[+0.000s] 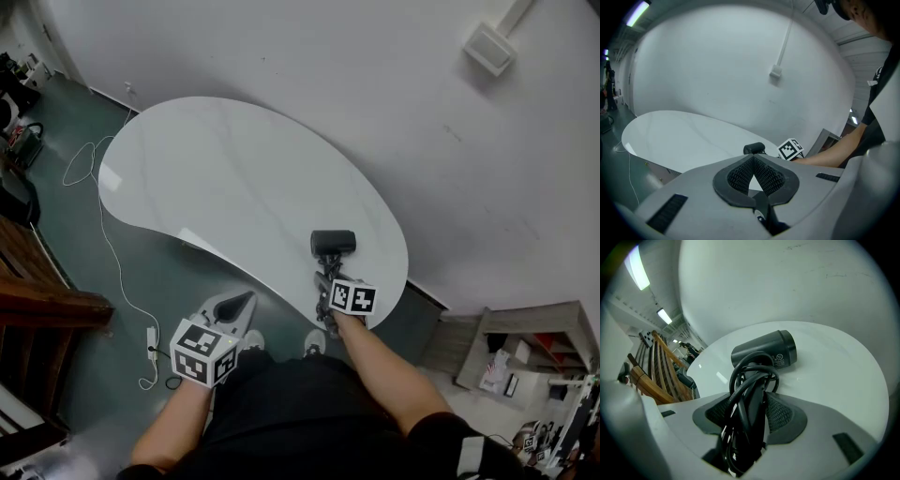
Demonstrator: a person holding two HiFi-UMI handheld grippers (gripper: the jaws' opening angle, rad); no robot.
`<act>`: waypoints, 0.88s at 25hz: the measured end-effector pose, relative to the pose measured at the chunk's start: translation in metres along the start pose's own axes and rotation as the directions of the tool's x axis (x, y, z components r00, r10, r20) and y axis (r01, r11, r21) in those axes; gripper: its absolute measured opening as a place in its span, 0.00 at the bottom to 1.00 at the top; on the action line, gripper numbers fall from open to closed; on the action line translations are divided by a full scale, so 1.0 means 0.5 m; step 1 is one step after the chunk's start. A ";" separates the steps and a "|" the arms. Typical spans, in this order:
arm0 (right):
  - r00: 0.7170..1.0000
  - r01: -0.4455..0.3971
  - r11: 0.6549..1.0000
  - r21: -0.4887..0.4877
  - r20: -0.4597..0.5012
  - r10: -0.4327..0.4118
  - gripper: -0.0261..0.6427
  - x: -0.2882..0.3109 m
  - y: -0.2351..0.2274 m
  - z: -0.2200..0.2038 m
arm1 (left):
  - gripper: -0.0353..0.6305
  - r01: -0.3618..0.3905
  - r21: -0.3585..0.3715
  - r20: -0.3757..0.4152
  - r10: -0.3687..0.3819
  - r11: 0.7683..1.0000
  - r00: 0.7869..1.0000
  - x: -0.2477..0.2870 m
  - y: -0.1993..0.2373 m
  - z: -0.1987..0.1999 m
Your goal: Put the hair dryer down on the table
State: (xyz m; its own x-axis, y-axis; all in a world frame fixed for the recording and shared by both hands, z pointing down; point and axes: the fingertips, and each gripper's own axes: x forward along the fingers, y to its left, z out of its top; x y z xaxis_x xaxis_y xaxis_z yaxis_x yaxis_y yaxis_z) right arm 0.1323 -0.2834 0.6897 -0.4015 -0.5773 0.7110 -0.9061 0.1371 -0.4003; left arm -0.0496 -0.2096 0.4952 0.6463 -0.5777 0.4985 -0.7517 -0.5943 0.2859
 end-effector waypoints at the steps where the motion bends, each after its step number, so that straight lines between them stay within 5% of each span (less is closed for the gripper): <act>1: 1.000 -0.003 1.000 -0.006 -0.006 0.003 0.33 0.002 0.001 -0.002 | 0.07 0.000 0.000 0.000 0.000 1.000 1.000 0.000 -0.003 0.000; 12: 0.998 -0.018 0.996 -0.083 -0.065 0.012 0.37 0.004 0.008 -0.013 | 0.07 0.015 0.016 -0.005 -0.015 1.000 1.000 0.003 -0.014 0.002; 22: 0.999 -0.041 0.998 -0.055 0.015 0.042 0.39 -0.073 0.018 0.017 | 0.07 0.065 0.045 -0.005 -0.065 0.997 0.998 0.030 -0.034 0.016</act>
State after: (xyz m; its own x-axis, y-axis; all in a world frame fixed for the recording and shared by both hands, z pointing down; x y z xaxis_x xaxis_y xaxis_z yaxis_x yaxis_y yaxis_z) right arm 0.1400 -0.2676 0.6552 -0.4367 -0.5833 0.6849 -0.8950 0.2048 -0.3963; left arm -0.0258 -0.2128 0.4912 0.6929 -0.5354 0.4829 -0.7016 -0.6550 0.2806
